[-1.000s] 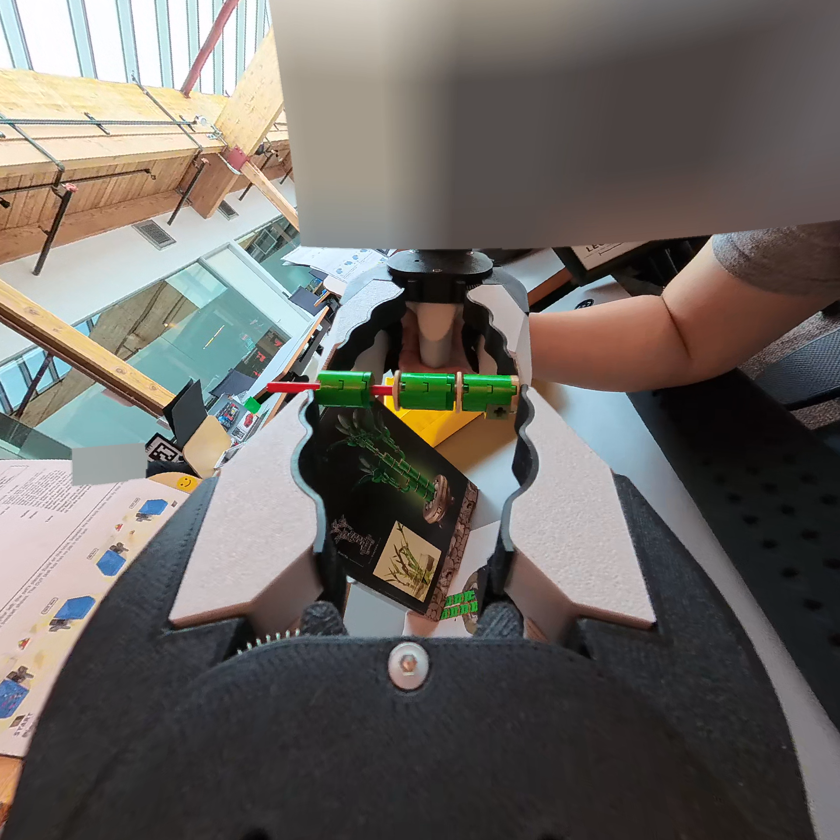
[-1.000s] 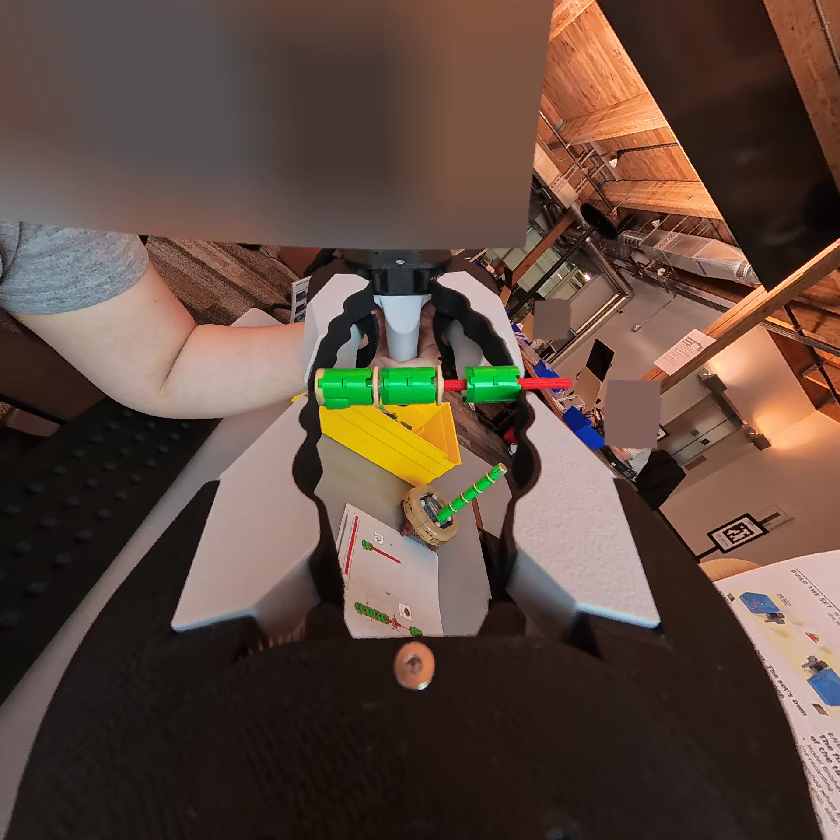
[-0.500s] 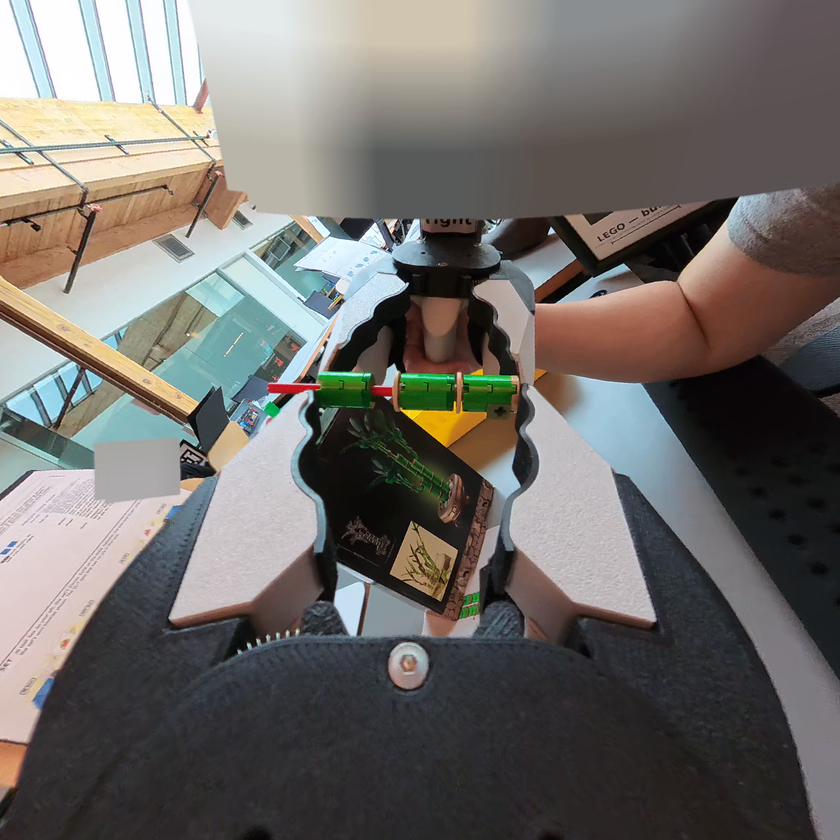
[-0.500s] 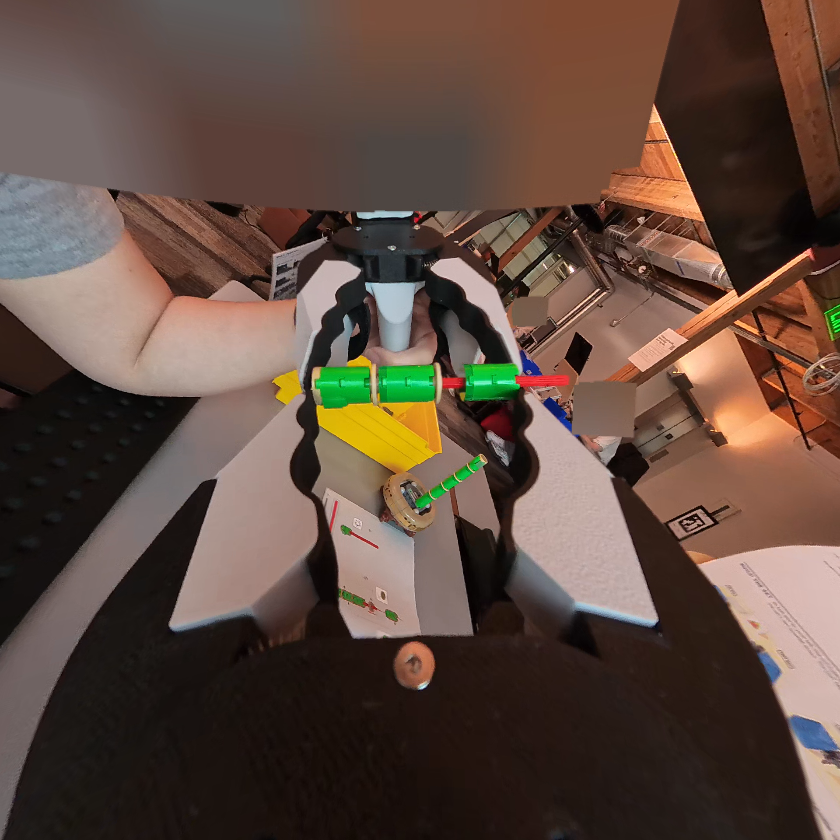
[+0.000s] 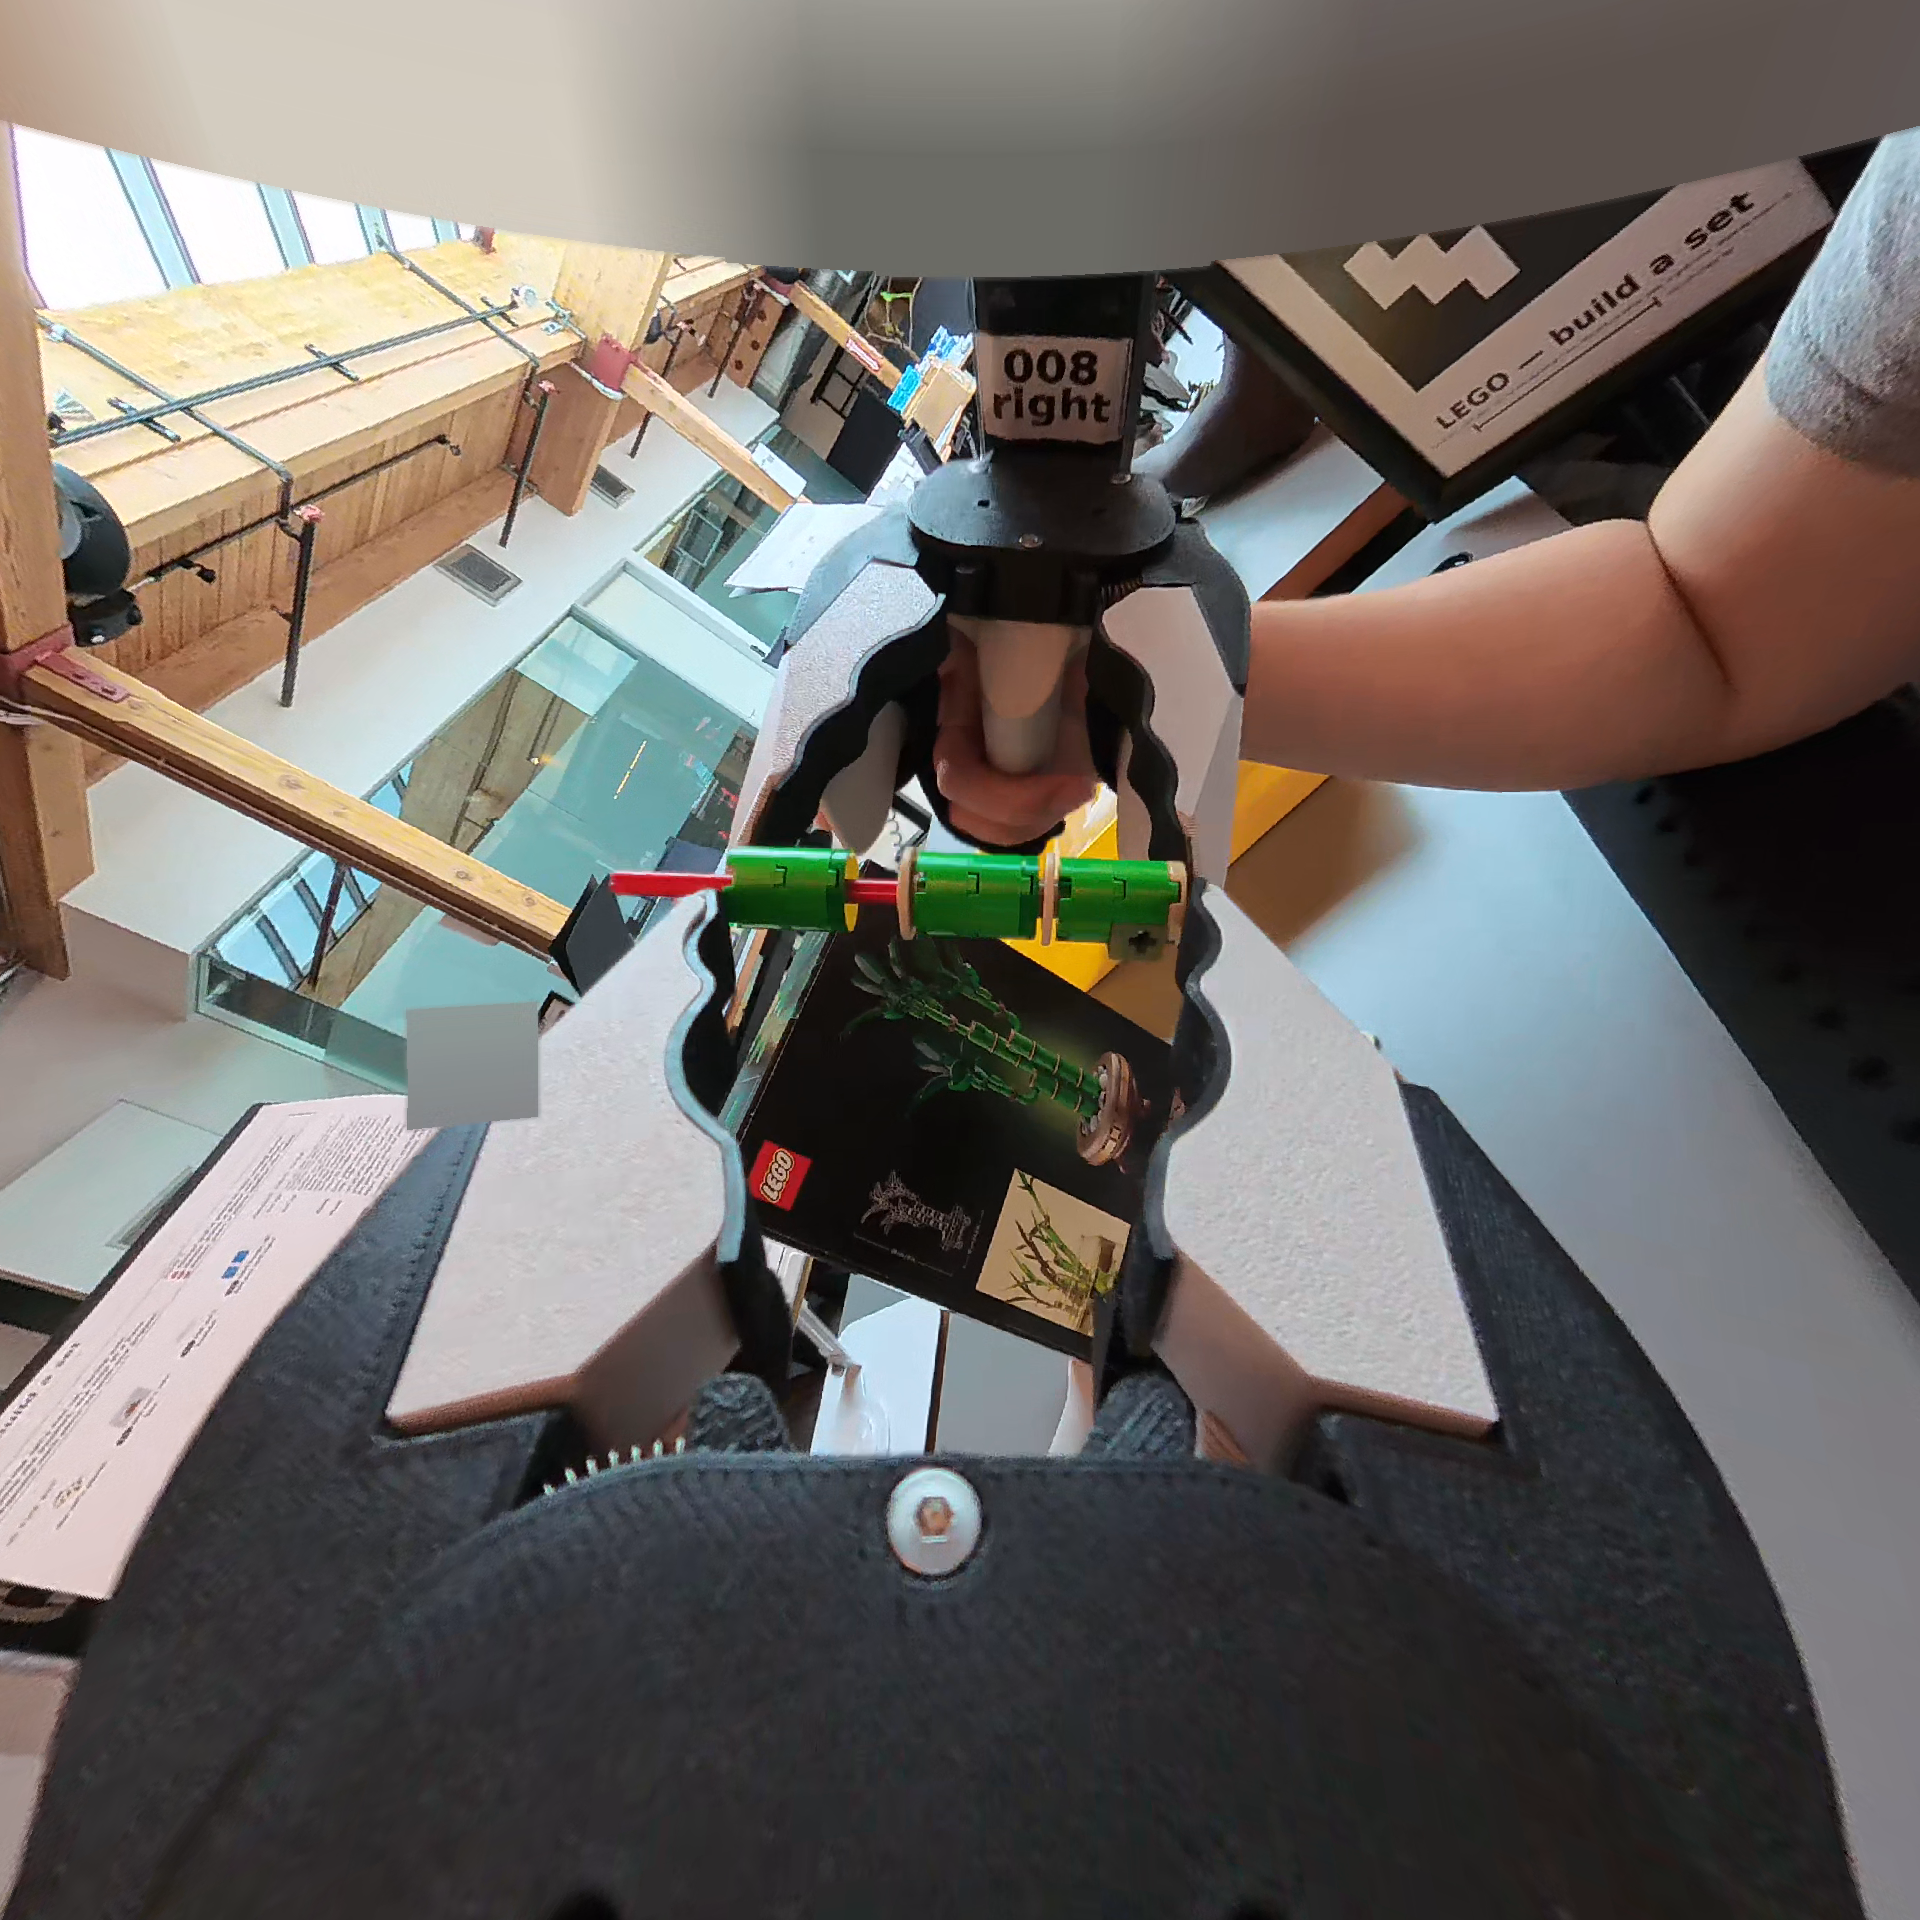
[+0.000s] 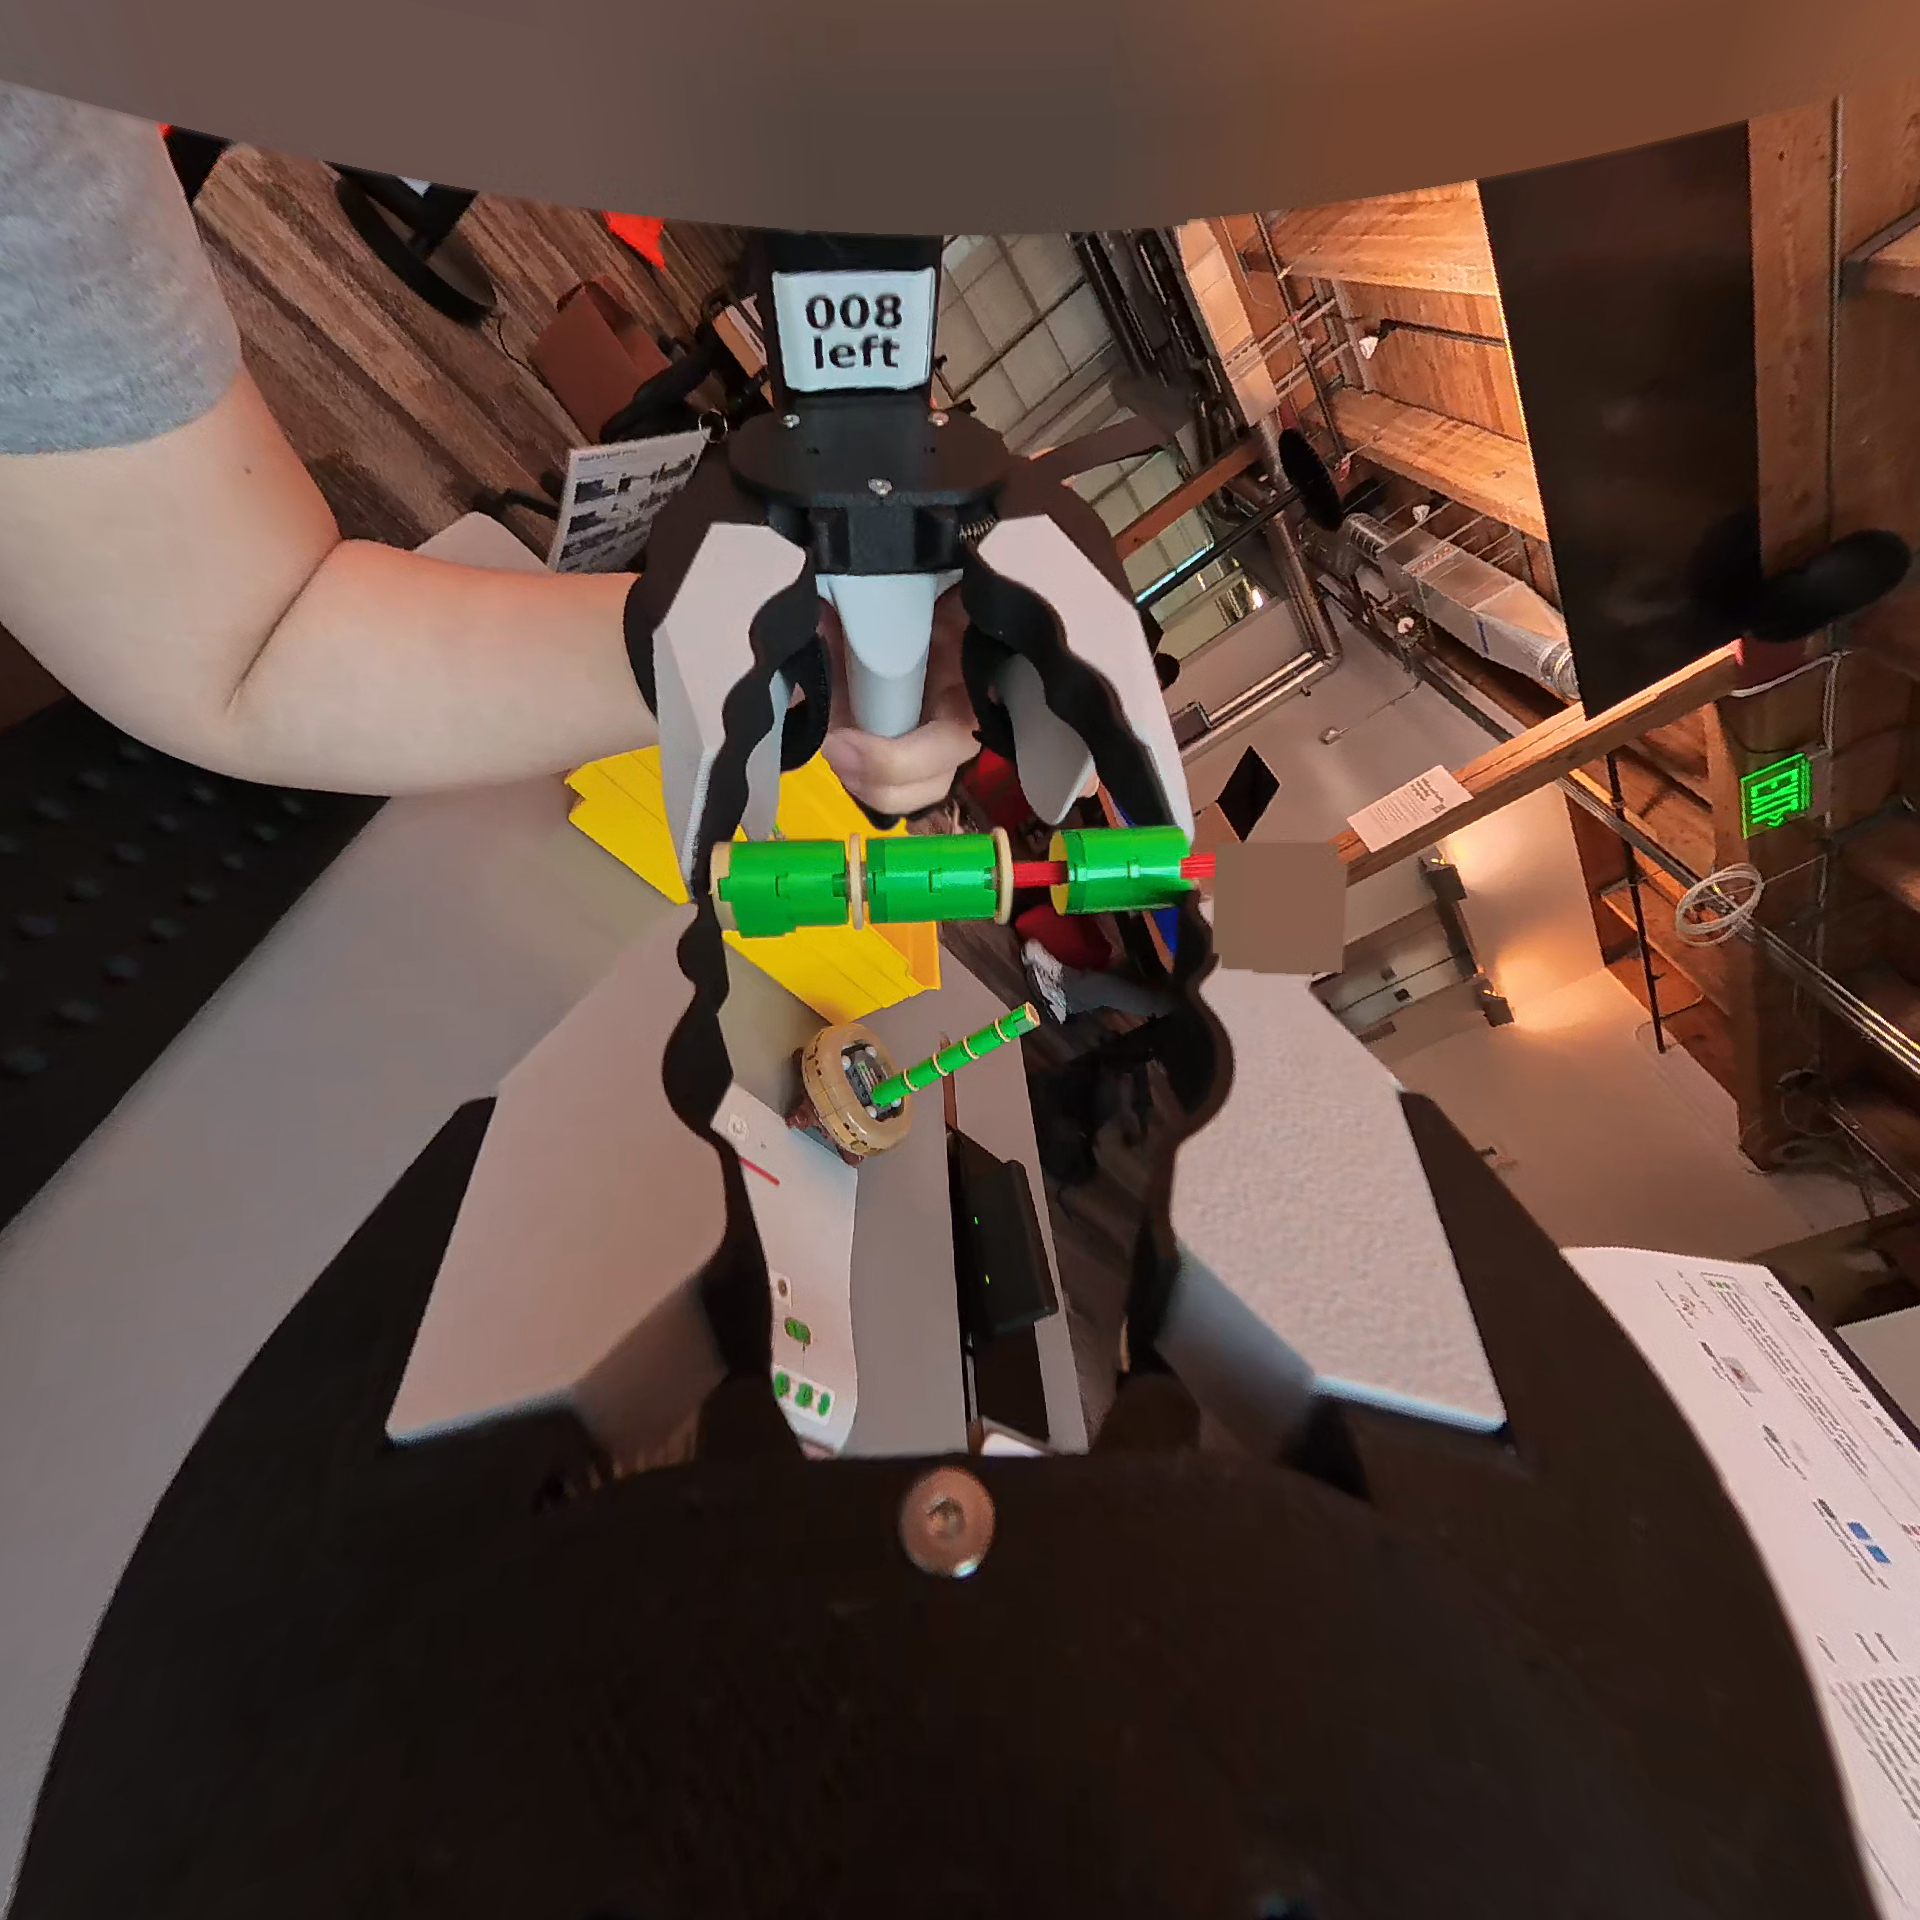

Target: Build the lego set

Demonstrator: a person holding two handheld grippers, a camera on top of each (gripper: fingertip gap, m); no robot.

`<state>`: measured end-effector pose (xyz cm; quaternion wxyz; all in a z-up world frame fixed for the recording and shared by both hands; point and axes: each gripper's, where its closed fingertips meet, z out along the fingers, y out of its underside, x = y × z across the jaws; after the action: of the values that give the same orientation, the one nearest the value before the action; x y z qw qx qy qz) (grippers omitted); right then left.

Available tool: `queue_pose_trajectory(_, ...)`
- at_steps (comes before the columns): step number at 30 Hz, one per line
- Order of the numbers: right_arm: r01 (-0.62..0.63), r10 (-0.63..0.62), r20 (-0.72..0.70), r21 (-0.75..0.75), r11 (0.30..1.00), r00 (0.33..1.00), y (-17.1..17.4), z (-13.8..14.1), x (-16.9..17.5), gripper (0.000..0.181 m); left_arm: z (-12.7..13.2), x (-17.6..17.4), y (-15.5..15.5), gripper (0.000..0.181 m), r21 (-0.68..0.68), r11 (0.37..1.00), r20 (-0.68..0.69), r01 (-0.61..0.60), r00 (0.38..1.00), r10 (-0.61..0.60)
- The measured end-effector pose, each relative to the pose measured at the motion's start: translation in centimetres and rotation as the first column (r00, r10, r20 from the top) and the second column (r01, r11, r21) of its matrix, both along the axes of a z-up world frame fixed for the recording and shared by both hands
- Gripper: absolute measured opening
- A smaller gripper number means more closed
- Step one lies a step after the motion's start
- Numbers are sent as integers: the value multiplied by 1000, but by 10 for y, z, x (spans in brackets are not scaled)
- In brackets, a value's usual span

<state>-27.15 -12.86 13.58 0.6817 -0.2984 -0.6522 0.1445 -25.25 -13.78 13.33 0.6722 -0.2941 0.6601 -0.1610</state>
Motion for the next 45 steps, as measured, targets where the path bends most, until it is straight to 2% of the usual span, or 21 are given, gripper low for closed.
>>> queue_pose_trajectory(12,80,-83,72,40,996,994,6,-8,1,85,-9,0,5,85,45,998,-24,-40,999,41)
queue_pose_trajectory(27,54,-56,61,27,998,997,1,-5,5,85,-7,4,1,85,8,1000,-21,-2,1000,2)
queue_pose_trajectory(45,56,-57,77,15,998,995,2,-7,10,85,-9,10,3,84,-15,1000,-31,-23,999,22)
